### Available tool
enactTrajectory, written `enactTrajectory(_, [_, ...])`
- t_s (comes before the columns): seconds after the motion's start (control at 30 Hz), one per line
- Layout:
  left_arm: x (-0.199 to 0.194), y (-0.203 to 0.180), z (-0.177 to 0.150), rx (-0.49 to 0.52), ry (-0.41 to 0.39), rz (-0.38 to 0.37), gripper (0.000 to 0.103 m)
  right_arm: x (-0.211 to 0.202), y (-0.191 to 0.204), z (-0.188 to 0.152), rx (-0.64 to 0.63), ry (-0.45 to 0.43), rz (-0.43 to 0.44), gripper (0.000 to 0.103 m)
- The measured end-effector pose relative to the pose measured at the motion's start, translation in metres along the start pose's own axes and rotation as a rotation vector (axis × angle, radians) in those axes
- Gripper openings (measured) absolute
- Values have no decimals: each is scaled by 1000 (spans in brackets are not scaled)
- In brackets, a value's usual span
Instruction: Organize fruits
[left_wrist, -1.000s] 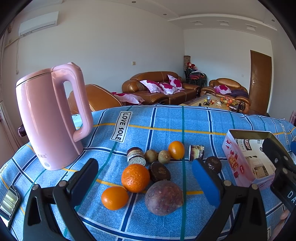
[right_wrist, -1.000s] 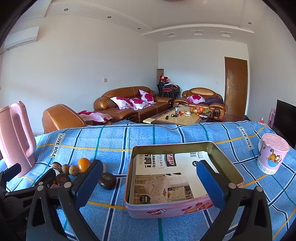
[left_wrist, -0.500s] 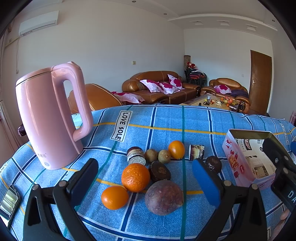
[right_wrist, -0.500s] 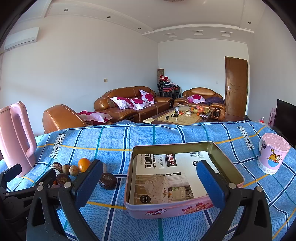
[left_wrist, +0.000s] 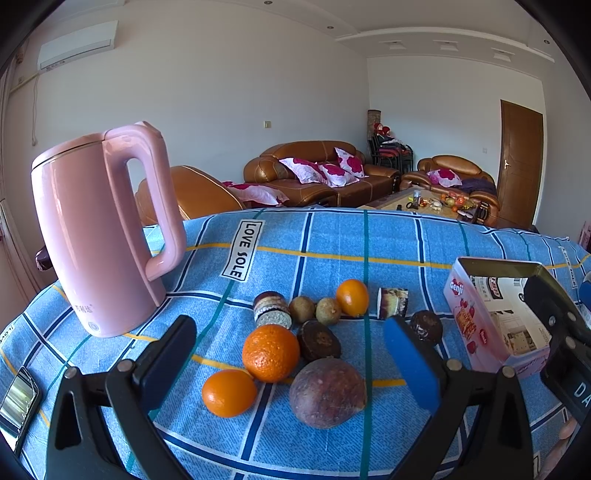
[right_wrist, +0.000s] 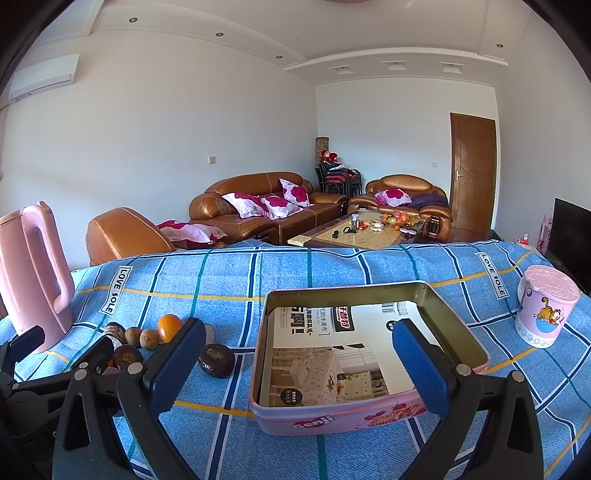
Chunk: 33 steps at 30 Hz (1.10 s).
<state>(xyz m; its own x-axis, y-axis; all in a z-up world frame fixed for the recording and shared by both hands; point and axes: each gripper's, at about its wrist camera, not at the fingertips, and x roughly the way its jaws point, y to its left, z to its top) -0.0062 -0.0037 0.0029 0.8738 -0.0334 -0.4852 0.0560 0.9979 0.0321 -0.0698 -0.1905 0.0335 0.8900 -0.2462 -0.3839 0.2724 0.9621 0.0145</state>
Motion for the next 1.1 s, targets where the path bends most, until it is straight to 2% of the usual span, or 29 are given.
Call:
enactTrajectory(0.73, [2,2,-1,12,11,-19,103,0,2,-1,3,5,16,102])
enactTrajectory(0.8, [3,9,2,45,8,8,103,0,1,-2,4,5,27,102])
enactTrajectory(0.87, [2,23,8,40,-2,71,103,-1,2,-2,7,6,55,101])
enactTrajectory(0.97, [0,51,14,5,-18,170,103,-1,5,-3,-1,17,117,90])
enactTrajectory(1.03, [-2,69,15,-29,-23,217,103,2,12,-5,-32,48,166,64])
enactTrajectory(1.1, [-2,83,15,-59,-11,234,103,8,21,-9,-53,101,239,58])
